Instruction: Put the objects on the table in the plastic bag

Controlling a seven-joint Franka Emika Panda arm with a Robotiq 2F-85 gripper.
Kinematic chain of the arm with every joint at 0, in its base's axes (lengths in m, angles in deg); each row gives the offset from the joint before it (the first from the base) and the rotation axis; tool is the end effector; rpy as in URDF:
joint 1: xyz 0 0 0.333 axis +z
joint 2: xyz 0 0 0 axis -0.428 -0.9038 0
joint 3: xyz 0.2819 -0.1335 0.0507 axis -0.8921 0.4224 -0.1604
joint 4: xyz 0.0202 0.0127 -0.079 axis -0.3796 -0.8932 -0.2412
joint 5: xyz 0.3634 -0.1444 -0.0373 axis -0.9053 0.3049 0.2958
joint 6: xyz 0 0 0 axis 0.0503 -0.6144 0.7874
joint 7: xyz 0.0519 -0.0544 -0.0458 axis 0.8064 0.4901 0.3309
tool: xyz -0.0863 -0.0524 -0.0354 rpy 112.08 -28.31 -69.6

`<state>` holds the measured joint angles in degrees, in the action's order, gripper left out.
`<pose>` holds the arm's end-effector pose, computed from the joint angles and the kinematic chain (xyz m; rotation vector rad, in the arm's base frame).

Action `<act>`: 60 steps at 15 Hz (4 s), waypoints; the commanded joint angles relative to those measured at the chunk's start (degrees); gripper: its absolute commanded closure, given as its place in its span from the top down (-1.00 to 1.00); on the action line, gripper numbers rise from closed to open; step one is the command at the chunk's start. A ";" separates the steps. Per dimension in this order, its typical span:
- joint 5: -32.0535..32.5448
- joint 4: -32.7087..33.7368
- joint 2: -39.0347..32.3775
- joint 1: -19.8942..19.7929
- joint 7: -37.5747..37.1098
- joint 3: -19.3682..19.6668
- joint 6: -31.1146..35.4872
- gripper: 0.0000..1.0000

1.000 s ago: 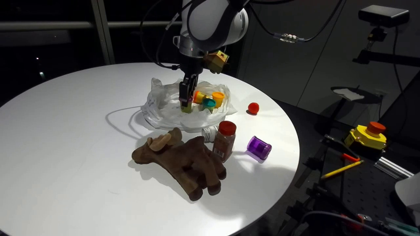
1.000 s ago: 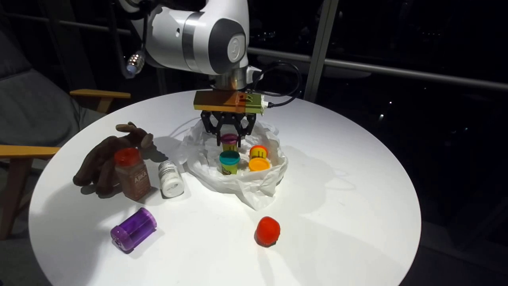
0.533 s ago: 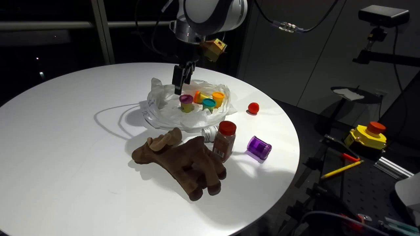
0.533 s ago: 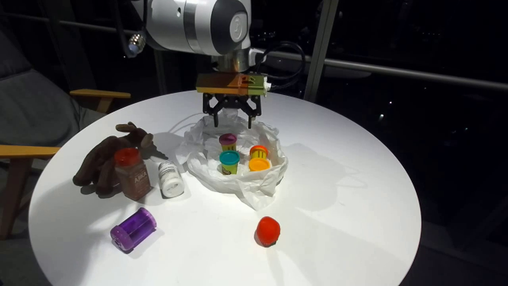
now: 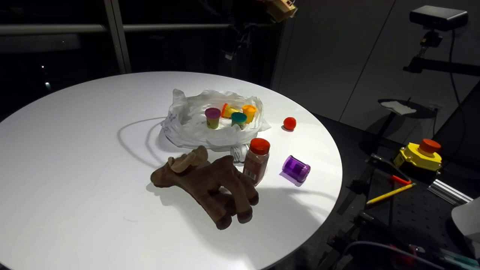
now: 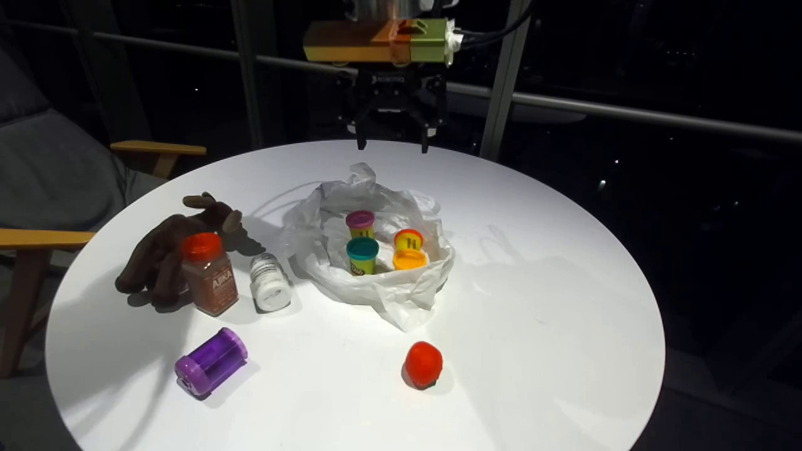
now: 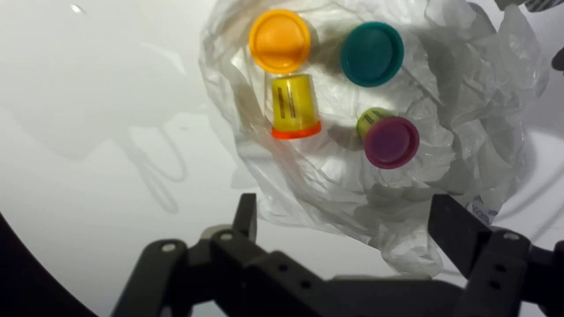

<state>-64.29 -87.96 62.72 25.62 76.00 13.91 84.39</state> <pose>0.6212 0.0066 0.3189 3.0037 0.4581 0.3140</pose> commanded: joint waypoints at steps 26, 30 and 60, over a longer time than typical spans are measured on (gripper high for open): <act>2.12 -18.28 -10.41 -10.95 8.77 3.27 25.24 1.00; 0.69 -16.89 -11.69 -13.13 9.91 -0.08 24.98 1.00; 2.84 -14.50 -11.06 -9.02 4.04 5.12 17.53 0.12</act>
<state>-61.88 -102.65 50.36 16.97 80.90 19.72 103.38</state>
